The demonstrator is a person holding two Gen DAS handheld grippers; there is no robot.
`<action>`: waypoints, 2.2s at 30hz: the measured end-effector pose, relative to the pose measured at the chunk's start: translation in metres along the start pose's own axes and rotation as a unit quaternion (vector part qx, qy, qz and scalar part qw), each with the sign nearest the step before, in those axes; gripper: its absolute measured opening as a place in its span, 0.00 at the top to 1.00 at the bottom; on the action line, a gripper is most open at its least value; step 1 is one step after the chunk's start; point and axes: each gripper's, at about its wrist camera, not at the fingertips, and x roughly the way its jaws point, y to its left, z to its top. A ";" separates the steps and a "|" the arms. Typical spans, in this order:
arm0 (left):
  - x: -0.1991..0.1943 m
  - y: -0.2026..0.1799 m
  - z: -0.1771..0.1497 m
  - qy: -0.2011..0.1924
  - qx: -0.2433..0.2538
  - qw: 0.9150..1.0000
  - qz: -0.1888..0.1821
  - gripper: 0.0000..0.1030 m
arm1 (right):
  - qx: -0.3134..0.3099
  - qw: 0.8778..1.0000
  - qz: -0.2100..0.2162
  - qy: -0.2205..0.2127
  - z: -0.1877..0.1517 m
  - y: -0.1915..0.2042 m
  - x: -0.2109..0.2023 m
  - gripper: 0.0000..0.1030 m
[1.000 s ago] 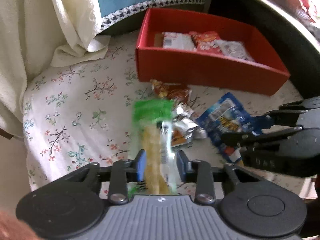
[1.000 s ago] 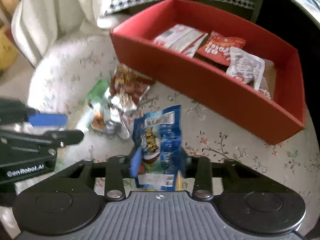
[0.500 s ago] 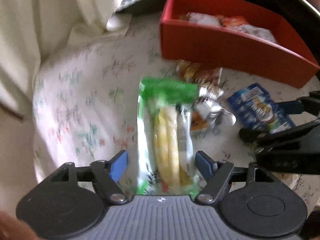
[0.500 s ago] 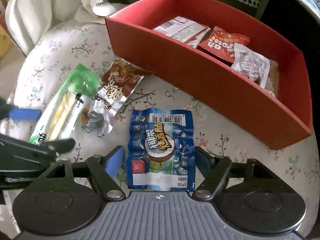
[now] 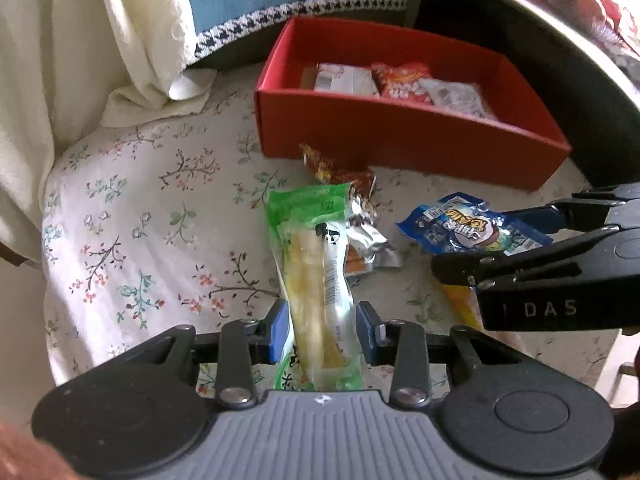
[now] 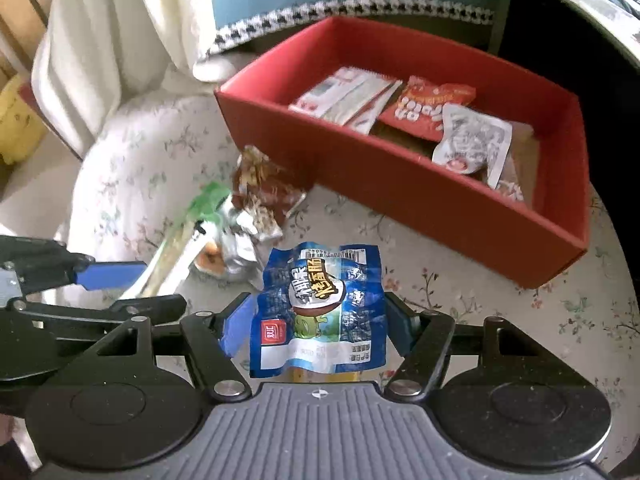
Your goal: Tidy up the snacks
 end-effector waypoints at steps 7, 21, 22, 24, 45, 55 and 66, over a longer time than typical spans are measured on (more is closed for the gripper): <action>-0.024 0.000 0.005 -0.036 -0.018 0.999 -0.030 0.71 | 0.013 0.999 0.018 -0.026 0.010 -0.002 -0.019 0.28; -0.033 -0.006 0.014 -0.066 -0.009 0.997 -0.031 0.71 | 0.036 0.998 0.019 -0.049 0.021 -0.010 -0.034 0.28; -0.033 -0.006 0.015 -0.067 -0.008 0.997 -0.030 0.71 | 0.036 0.998 0.018 -0.049 0.021 -0.010 -0.034 0.28; -0.032 -0.006 0.015 -0.068 -0.006 0.997 -0.029 0.71 | 0.037 0.998 0.017 -0.048 0.022 -0.010 -0.033 0.28; -0.016 0.011 0.014 -0.032 -0.053 0.995 -0.076 0.78 | 0.067 0.996 0.017 -0.048 0.023 -0.025 -0.033 0.28; 0.004 0.028 0.003 -0.001 -0.092 0.995 -0.029 0.54 | 0.073 0.997 0.010 -0.038 0.023 -0.028 -0.028 0.28; 0.037 0.012 -0.010 0.012 -0.105 0.994 0.039 0.65 | 0.070 0.997 0.019 -0.039 0.023 -0.029 -0.030 0.40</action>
